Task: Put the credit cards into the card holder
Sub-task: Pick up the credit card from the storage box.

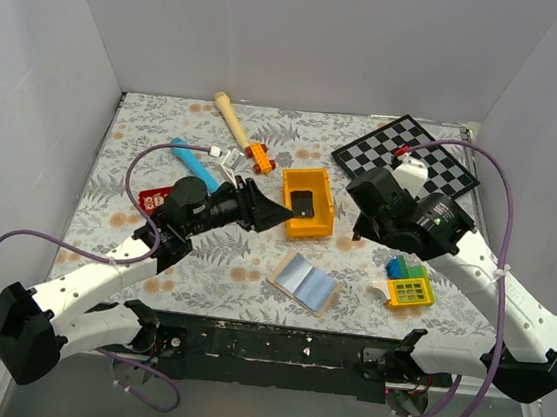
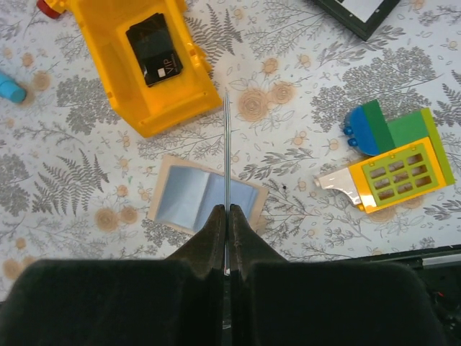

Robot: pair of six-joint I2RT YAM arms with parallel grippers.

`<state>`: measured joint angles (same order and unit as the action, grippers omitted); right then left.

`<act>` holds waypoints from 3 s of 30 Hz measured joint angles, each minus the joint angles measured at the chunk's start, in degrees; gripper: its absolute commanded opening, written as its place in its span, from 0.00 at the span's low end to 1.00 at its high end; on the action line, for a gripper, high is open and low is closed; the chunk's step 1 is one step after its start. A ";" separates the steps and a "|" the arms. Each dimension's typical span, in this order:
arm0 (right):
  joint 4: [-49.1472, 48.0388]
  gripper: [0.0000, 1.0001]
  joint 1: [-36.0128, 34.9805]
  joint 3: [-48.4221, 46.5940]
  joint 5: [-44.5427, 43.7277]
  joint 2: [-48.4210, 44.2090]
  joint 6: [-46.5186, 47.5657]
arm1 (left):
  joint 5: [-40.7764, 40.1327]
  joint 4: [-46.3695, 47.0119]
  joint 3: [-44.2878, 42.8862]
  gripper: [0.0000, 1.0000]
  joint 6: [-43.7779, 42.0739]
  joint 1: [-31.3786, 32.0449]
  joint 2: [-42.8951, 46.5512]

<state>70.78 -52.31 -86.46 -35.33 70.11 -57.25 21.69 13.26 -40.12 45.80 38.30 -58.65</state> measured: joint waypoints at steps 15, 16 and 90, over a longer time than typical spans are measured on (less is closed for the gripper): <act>2.95 0.01 0.00 2.25 -2.84 -4.28 -1.11 | -3.17 -0.98 -2.80 0.52 -1.09 5.44 -2.64; 2.84 0.01 0.00 2.43 -2.75 -4.42 -1.07 | -3.39 -1.16 -2.80 0.52 -1.27 5.44 -2.64; -120.32 0.01 4.09 59.45 61.05 10.38 -8.61 | -3.58 13.33 34.29 0.14 14.47 -4.46 19.54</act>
<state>-49.54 -48.23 -27.00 25.71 80.49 -65.87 18.11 26.59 -5.82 60.27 33.85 -39.11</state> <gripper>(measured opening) 0.033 0.225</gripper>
